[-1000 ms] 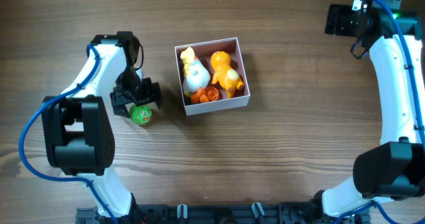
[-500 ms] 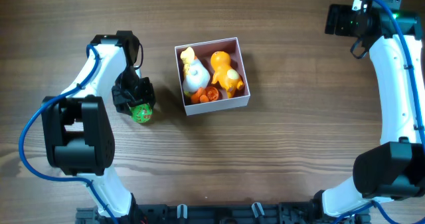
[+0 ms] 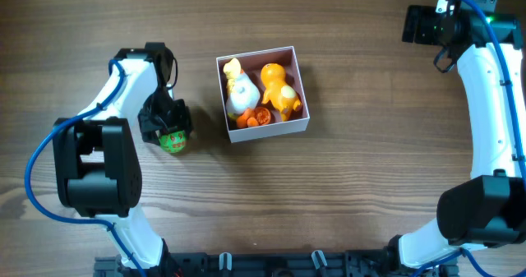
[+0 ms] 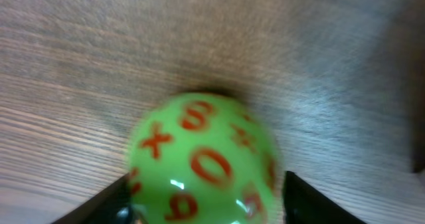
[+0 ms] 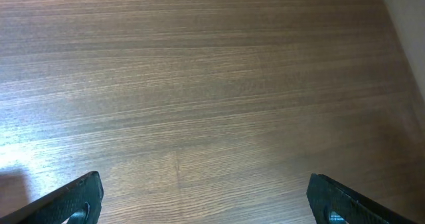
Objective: Pack container
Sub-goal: 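Lift the green ball with the left gripper and lower it into the box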
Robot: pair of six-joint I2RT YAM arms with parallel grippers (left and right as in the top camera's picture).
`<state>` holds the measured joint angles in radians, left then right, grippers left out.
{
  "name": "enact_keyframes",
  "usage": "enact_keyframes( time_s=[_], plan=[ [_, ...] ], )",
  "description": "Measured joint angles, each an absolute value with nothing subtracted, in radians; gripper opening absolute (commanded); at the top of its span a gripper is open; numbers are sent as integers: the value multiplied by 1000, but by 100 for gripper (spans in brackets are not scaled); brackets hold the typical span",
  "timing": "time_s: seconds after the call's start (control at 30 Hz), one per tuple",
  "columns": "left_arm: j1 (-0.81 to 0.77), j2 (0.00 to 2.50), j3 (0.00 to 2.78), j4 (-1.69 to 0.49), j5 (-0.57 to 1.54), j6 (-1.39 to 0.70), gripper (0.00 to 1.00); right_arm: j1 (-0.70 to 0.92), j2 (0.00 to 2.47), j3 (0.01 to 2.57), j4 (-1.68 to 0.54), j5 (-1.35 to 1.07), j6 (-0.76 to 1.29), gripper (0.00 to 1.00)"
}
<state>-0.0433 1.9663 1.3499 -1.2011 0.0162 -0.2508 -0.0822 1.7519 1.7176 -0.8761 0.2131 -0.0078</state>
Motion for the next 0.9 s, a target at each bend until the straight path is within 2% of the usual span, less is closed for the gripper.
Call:
enact_keyframes(
  time_s=[0.07,0.13,0.2,0.23,0.5,0.73,0.9],
  plan=[
    [-44,1966,1340,-1198,19,-249,45,-82,1752,1718,-876,213,-8,100],
    [-44,1966,1340,-1196,20,-249,30,-82,1752,1718,-876,213,-8,100],
    [-44,1966,1340,-1196,20,-249,6,-82,1752,1718,-876,213,-8,100],
    [-44,1966,1340,-1197,20,-247,4,-82,1752,1718,-876,213,-8,100],
    [-45,1967,1383,-1254,35,-248,4,-82,1752,1718,-876,213,-8,100],
    [-59,1978,1904,-1413,78,-248,4,-82,1752,1718,-876,213,-8,100],
    [-154,1977,2034,-1406,179,-248,8,-82,1752,1718,-876,213,-8,100]
  ],
)
